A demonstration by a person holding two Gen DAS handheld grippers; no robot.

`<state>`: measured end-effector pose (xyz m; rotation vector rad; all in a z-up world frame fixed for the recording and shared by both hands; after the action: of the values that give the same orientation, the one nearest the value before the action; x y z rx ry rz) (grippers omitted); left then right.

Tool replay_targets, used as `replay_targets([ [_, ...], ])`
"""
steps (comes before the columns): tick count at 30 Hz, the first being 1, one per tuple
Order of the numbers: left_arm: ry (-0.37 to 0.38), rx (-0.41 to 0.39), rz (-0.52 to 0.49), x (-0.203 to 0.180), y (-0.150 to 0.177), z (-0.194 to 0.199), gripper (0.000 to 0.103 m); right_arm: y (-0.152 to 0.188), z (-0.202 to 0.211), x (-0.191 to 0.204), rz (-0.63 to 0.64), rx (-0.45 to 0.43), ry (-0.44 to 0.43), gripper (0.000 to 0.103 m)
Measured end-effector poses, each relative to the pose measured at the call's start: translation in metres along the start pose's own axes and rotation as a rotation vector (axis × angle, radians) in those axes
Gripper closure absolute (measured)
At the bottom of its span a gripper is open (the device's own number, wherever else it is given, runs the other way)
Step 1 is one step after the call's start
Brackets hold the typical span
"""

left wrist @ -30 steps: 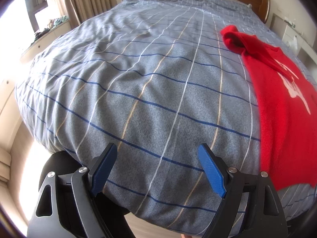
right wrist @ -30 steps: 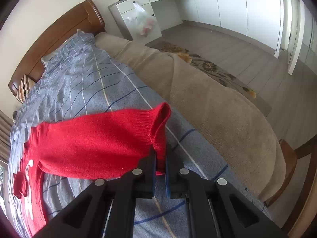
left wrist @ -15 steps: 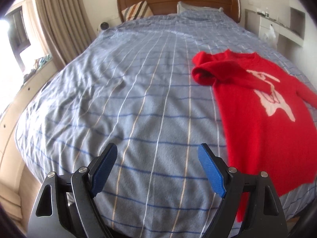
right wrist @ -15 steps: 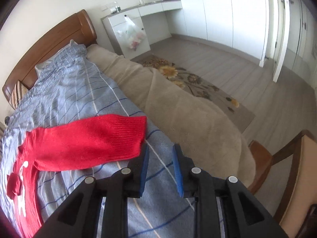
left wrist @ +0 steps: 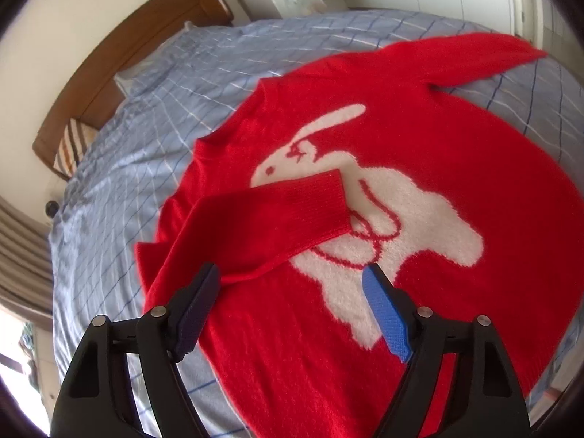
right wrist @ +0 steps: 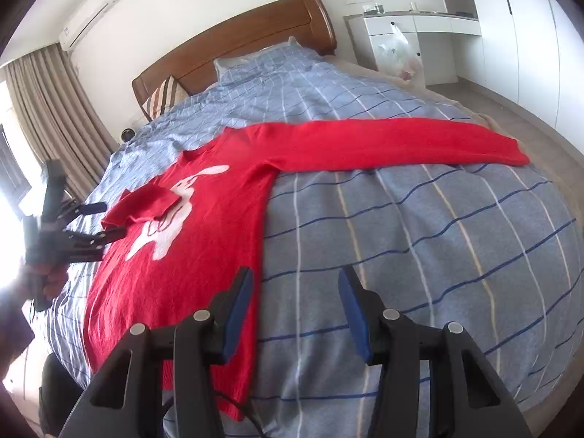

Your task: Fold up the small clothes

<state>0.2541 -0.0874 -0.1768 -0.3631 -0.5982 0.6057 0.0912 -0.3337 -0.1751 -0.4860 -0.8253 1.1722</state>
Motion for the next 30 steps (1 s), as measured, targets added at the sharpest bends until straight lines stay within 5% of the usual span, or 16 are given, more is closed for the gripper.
replay_targets([
  [6,0.067,0.069,-0.002,-0.008,-0.001,-0.047,0.044,0.019,0.002,0.011,0.041,-0.004,-0.003,0.054],
  [10,0.155,0.046,0.045,-0.020,-0.008,-0.050,0.099,0.026,0.004,0.004,0.022,-0.011,0.016,0.054],
  [13,0.182,-0.026,0.222,0.009,-0.015,-0.030,0.100,0.021,0.011,0.001,0.004,-0.041,0.023,0.054],
  [16,0.168,-0.126,0.489,0.081,-0.005,0.009,0.100,0.018,0.018,0.003,0.014,-0.066,0.033,0.054],
  [20,0.024,-0.188,0.833,0.193,0.062,0.055,0.100,0.020,0.022,0.008,0.034,-0.078,0.033,0.054],
  [23,-0.159,-0.144,1.038,0.258,0.143,0.070,0.100,0.022,0.020,0.012,0.032,-0.082,0.032,0.054],
  [27,-0.313,-0.011,1.252,0.284,0.246,0.066,0.100,0.028,0.012,0.018,0.027,-0.070,0.026,0.054],
  [30,-0.355,0.046,1.343,0.276,0.294,0.059,0.100,0.033,0.009,0.024,0.052,-0.061,0.028,0.054],
])
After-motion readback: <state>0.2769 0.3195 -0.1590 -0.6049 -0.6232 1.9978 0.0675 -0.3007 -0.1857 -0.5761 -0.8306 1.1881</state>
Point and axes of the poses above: each gripper's, at about its wrist camera, not at the fingertips, and z roughly against the way its jaws point, x to its left, y to its underside, the point moved 10 cm from there along -z, roughly the way its jaws point, and after that the axes turned 2 degrees about -x, right-handed, at the moved point
